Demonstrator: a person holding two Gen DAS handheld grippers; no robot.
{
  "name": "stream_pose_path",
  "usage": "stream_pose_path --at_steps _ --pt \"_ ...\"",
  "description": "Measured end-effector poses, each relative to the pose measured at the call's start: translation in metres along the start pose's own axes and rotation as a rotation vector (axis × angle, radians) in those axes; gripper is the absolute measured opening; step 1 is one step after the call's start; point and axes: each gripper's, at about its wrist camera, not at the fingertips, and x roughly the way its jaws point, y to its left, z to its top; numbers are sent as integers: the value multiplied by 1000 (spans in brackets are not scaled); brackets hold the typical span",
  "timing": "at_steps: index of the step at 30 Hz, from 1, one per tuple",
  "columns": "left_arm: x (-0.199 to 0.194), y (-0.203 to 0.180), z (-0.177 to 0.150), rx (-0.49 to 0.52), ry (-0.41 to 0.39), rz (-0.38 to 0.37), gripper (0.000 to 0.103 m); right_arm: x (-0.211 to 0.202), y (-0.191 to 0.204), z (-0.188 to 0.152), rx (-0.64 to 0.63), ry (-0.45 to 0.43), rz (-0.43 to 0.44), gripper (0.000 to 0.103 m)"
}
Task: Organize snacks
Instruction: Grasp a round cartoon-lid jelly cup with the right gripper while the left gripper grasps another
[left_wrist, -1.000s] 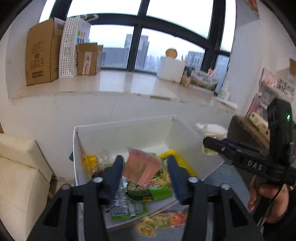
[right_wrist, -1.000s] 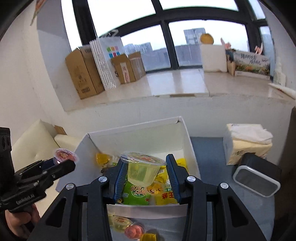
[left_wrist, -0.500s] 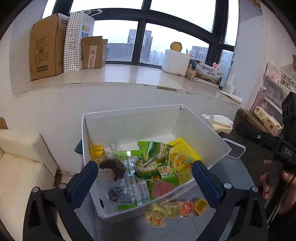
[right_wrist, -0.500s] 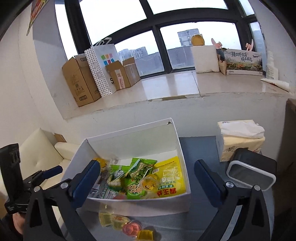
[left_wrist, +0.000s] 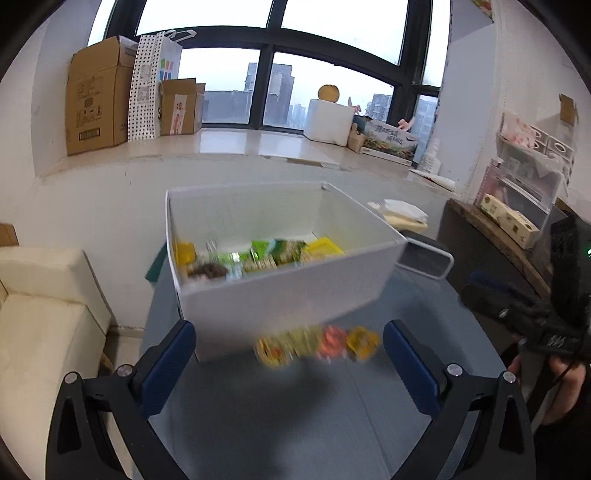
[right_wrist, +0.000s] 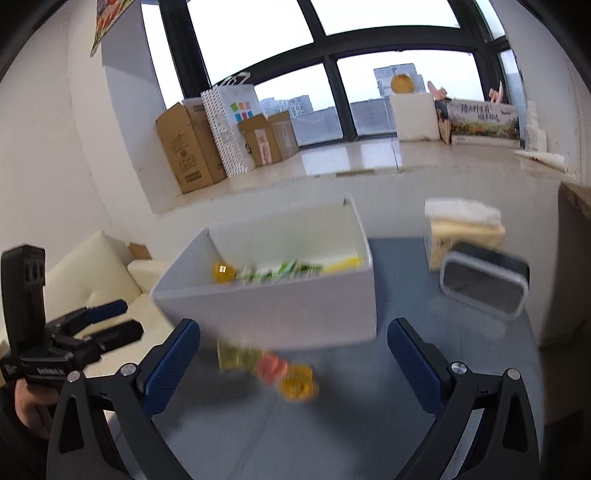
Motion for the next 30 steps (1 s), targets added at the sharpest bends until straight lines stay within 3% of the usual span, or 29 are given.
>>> stream_pose_path --at_steps 6,9,20,22,24,26,30 --pt "-17 -5 -48 -18 25 -36 103 19 4 -48 -7 104 -18 103" --pt "-19 -5 -68 0 61 -10 103 38 8 -56 -30 137 -37 103" --pt "-17 17 -83 -66 96 -1 103 105 8 -58 -65 277 -147 103" --pt "-16 21 -85 -80 97 -6 103 109 8 -58 -77 267 -149 95" --pt "-14 24 -85 -83 104 8 103 114 8 -56 -84 280 -144 51" --pt "-11 27 -85 -89 108 15 103 121 9 -56 -88 312 -131 52" --pt "-4 28 -83 -82 114 10 103 112 10 -52 -90 286 -84 51"
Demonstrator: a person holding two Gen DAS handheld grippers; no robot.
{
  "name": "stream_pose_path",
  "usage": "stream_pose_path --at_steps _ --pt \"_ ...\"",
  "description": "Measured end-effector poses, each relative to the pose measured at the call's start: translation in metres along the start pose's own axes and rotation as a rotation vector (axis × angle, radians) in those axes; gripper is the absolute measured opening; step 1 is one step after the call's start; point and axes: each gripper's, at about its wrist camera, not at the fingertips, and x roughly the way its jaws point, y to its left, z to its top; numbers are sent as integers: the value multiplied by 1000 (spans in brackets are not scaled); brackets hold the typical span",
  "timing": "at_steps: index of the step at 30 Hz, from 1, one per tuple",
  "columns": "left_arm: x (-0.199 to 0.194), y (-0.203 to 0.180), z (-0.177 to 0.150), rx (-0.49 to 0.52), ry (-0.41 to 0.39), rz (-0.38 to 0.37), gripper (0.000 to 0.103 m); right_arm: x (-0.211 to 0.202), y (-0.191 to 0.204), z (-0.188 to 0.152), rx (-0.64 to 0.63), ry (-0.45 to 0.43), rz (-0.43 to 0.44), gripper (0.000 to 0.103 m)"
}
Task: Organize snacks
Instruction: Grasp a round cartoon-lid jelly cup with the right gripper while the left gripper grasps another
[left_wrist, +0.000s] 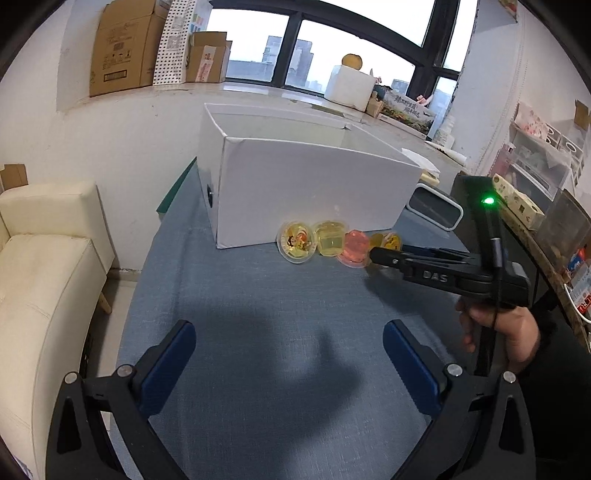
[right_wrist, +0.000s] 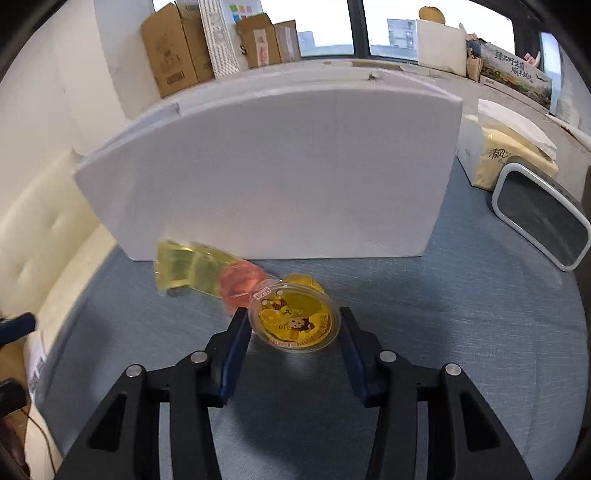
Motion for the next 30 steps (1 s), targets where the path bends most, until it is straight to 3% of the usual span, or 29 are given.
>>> stream_pose_path --at_steps 5,14,22,28,30 --pt "25 -1 14 16 20 13 103 -24 1 -8 -5 -28 32 51" --pt "86 -8 57 -44 29 95 103 -79 3 -32 -3 -87 73 51" --pt "128 -1 61 -117 98 74 103 -108 -9 -51 49 -125 72 51" --pt "131 10 65 -161 60 41 94 -109 -18 -59 79 -121 65 51" --pt "130 11 64 -157 50 45 83 -109 -19 -59 81 -122 70 51"
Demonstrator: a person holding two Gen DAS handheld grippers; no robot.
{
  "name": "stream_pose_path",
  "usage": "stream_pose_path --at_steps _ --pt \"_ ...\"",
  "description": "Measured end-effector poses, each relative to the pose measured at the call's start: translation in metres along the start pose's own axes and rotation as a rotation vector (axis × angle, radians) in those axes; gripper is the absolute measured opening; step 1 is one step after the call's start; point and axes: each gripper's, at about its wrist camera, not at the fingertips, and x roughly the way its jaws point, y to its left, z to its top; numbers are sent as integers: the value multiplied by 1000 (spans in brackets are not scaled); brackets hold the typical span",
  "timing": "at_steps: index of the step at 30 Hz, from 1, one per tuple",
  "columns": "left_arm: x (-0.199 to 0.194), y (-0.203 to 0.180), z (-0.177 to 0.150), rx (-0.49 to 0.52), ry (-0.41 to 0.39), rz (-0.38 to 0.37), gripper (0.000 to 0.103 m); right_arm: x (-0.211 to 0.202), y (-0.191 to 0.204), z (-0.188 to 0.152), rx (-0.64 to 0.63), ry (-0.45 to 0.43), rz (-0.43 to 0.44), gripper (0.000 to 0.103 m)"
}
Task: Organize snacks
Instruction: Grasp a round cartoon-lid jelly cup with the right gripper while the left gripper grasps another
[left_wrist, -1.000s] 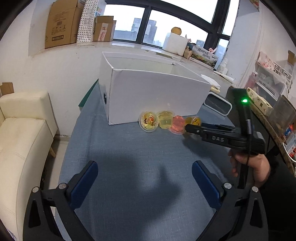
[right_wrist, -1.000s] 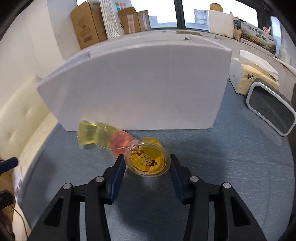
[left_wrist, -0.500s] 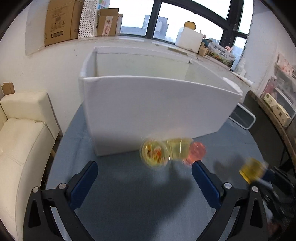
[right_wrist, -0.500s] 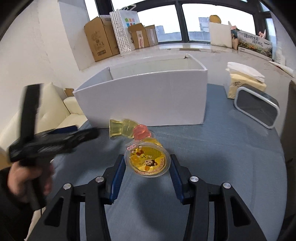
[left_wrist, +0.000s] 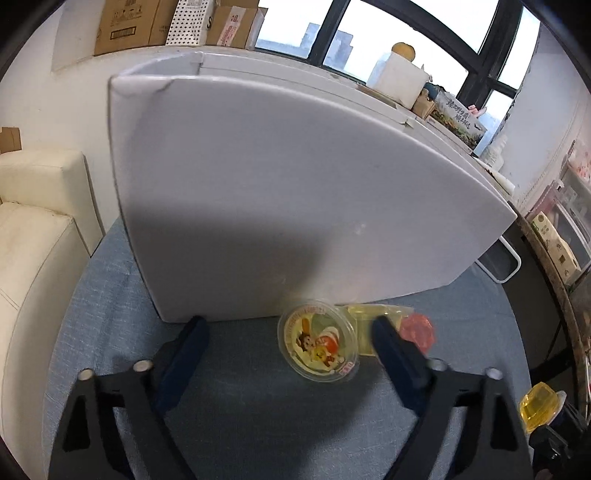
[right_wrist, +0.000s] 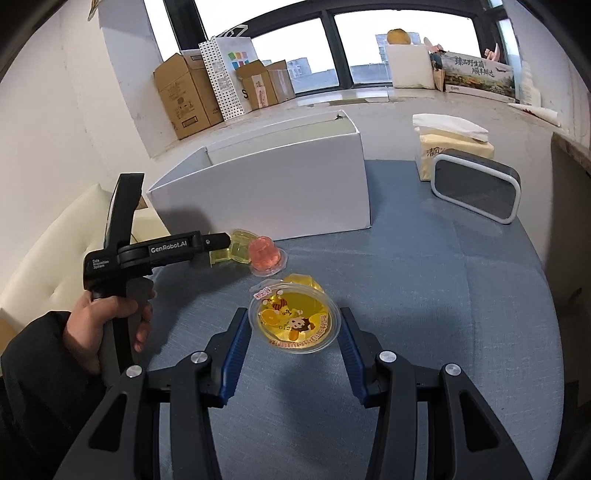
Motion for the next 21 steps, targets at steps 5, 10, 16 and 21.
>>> stream_pose_path --at_steps 5,10,16,21 --pt "-3 -12 -7 49 0 -25 48 0 5 -2 -11 -4 6 51" --pt "-14 -15 -16 62 -35 -55 48 -2 9 -4 -22 -2 8 51" --pt "-55 -27 -27 136 -92 -71 48 -3 13 -4 -25 -7 14 51" --pt "-105 -40 -36 206 -140 -91 48 -1 23 0 -42 -19 30 51"
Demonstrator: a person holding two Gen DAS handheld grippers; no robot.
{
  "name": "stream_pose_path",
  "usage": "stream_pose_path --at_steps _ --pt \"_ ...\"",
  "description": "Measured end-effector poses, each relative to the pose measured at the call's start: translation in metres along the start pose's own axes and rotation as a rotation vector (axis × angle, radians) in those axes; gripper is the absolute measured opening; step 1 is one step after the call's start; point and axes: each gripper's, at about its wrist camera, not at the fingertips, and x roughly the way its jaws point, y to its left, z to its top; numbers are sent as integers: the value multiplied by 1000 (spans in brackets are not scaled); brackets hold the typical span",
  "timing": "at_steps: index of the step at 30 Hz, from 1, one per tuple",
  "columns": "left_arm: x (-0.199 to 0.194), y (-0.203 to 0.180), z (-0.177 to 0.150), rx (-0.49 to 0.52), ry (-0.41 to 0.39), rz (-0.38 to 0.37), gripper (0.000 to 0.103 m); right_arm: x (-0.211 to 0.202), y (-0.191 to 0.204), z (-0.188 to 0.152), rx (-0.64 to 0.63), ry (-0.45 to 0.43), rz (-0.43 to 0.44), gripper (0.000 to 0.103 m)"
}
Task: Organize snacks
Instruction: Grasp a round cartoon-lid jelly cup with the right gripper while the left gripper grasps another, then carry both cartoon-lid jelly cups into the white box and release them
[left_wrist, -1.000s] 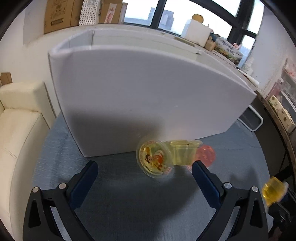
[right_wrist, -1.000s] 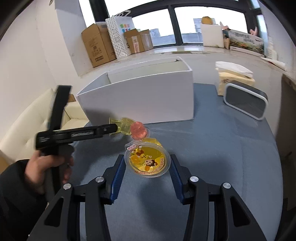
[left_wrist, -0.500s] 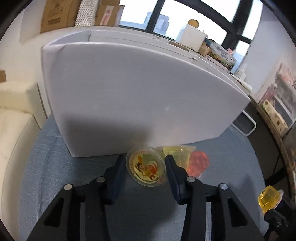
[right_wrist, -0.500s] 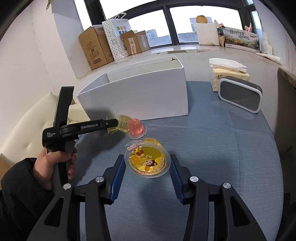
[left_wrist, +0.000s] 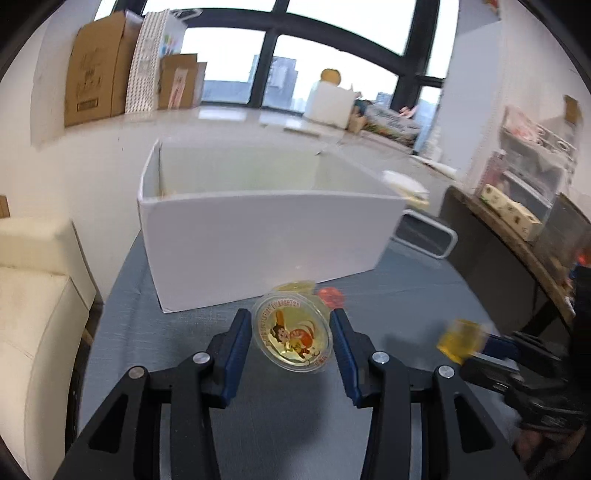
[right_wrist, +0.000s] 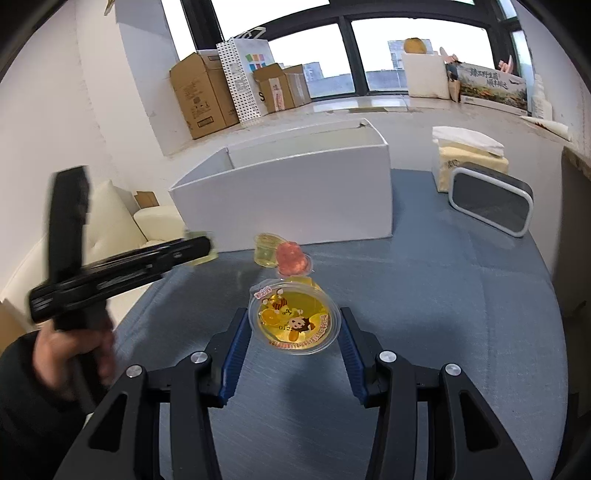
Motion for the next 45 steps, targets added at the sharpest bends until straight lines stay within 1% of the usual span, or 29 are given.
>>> stream_pose_path --at_steps 3,6,9,11,12,14,15,18,19,21,22,25,26,30,32,33,34,35,36,37,39,41,45 --pt "-31 -8 5 28 -25 -13 48 3 6 6 -12 -10 13 51" --pt "-51 -9 13 45 -53 -10 48 6 12 15 -25 -22 19 51" --pt "-62 -6 25 56 -80 -6 48 10 15 31 -49 -40 27 51" --pt "-62 -2 37 54 -95 -2 48 13 16 48 -70 -56 39 51" --pt "-60 0 44 54 -105 -1 48 16 17 56 -82 -65 32 51" --pt "-52 4 62 59 -123 11 48 21 16 76 -92 -91 25 51" --pt "-48 9 75 53 -132 4 48 23 16 85 -98 -98 26 48" --pt "-28 20 105 37 -136 9 48 34 16 119 -126 -126 18 47" --pt "-20 23 112 31 -132 15 48 38 14 128 -126 -129 24 47" --pt "-1 30 126 32 -116 25 48 54 8 148 -101 -105 34 47" --pt "5 32 130 30 -109 22 48 58 6 153 -94 -99 47 46" --pt "22 40 140 19 -88 32 48 74 -1 165 -97 -87 14 46" --pt "27 41 142 21 -81 37 48 80 -5 169 -81 -80 14 47" --pt "41 45 144 37 -63 56 48 91 -13 176 -74 -74 0 47" --pt "53 49 145 38 -36 72 49 98 -17 177 -71 -67 -8 47" --pt "57 50 145 34 -23 82 54 101 -19 178 -70 -65 -20 48" --pt "62 52 145 24 -6 101 74 104 -21 179 -66 -63 -36 52" --pt "63 55 144 12 -8 119 99 108 -23 179 -56 -50 -58 75" --pt "62 56 143 11 -21 128 103 110 -25 180 -42 -41 -70 97" --pt "61 56 141 18 -35 136 103 109 -28 179 -35 -48 -72 99" --pt "60 57 138 18 -23 134 103 102 -30 176 -48 -80 -64 99" --pt "59 58 135 10 -20 138 103 100 -34 174 -50 -74 -80 103" --pt "49 56 127 -5 -19 117 103 88 -37 167 -32 -82 -79 103"
